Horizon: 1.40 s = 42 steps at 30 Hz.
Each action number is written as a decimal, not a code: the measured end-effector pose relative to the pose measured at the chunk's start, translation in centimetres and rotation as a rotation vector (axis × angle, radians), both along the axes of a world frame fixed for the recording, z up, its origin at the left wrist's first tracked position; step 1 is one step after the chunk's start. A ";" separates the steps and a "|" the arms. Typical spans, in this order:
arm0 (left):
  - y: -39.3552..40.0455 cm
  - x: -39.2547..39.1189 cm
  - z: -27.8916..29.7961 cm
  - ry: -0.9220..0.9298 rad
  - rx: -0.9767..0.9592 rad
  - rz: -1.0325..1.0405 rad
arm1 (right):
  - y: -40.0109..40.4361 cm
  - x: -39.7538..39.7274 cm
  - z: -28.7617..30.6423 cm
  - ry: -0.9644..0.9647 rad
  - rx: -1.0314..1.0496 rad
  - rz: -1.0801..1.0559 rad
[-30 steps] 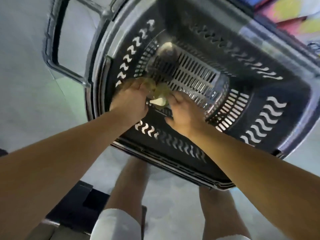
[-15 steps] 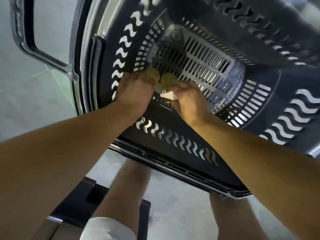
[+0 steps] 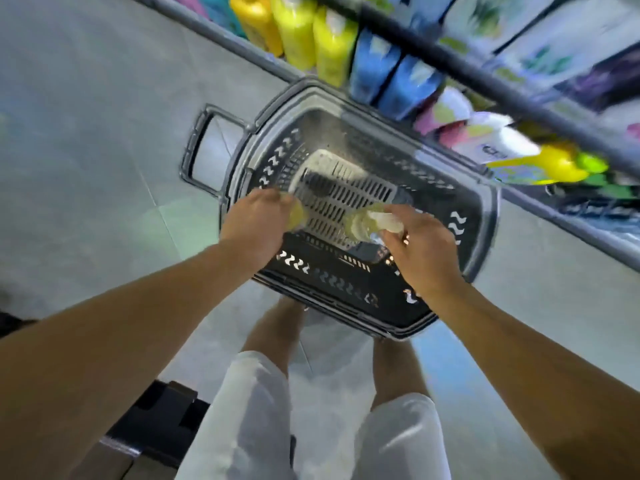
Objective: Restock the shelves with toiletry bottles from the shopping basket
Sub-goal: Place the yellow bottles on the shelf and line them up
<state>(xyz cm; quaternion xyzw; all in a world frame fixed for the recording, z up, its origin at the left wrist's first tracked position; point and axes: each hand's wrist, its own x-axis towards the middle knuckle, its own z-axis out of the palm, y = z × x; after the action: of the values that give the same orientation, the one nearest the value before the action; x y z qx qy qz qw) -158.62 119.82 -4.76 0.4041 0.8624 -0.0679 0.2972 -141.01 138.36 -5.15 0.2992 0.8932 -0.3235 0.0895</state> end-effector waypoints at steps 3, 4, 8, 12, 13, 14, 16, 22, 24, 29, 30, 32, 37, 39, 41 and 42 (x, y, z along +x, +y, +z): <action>0.9 -0.2 6.9 0.014 -0.020 0.067 | 1.4 0.5 6.9 0.038 0.009 -0.067; 1.3 -0.1 9.2 0.019 -0.011 0.074 | 1.8 0.5 9.3 0.057 0.019 -0.072; 2.3 0.4 17.8 0.067 0.104 0.010 | 2.7 0.9 18.1 0.159 0.106 -0.048; 3.6 0.0 25.8 0.064 0.244 -0.002 | 3.7 1.2 26.1 0.240 0.188 -0.030; 4.1 -0.2 27.8 0.072 0.289 -0.024 | 3.9 1.3 28.1 0.275 0.206 -0.036; 4.5 -0.6 29.5 0.071 0.329 -0.048 | 4.2 1.2 29.8 0.278 0.210 -0.055; 5.6 -1.3 33.5 0.053 0.425 -0.097 | 4.7 1.2 33.4 0.285 0.214 -0.105; 9.4 -2.5 44.1 0.123 0.725 -0.254 | 7.1 1.1 43.6 0.388 0.249 -0.202; 10.9 -2.5 47.3 0.093 0.760 -0.269 | 8.0 1.1 46.7 0.410 0.292 -0.207; 13.9 -2.6 54.6 0.013 0.858 -0.333 | 9.7 1.4 54.1 0.487 0.390 -0.178; 14.4 -2.7 56.1 -0.025 0.887 -0.330 | 10.0 1.6 55.6 0.501 0.414 -0.168; 15.3 -2.5 58.9 -0.121 0.928 -0.329 | 10.4 1.9 58.4 0.521 0.464 -0.157; 17.3 -1.9 65.1 -0.223 1.055 -0.342 | 11.4 2.6 65.4 0.617 0.567 -0.165; 18.0 -1.8 67.2 -0.219 1.095 -0.348 | 11.9 2.8 67.8 0.655 0.608 -0.173; 18.5 -1.6 69.1 -0.254 1.136 -0.358 | 12.4 3.0 69.9 0.683 0.641 -0.182; 18.7 -1.5 70.1 -0.257 1.153 -0.367 | 12.6 3.1 71.0 0.692 0.659 -0.179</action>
<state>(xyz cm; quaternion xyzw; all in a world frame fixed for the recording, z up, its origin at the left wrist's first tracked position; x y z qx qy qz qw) -160.16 138.55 65.30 0.6463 0.6340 0.4084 0.1162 -137.94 150.94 65.81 0.2623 0.8961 -0.1104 -0.3405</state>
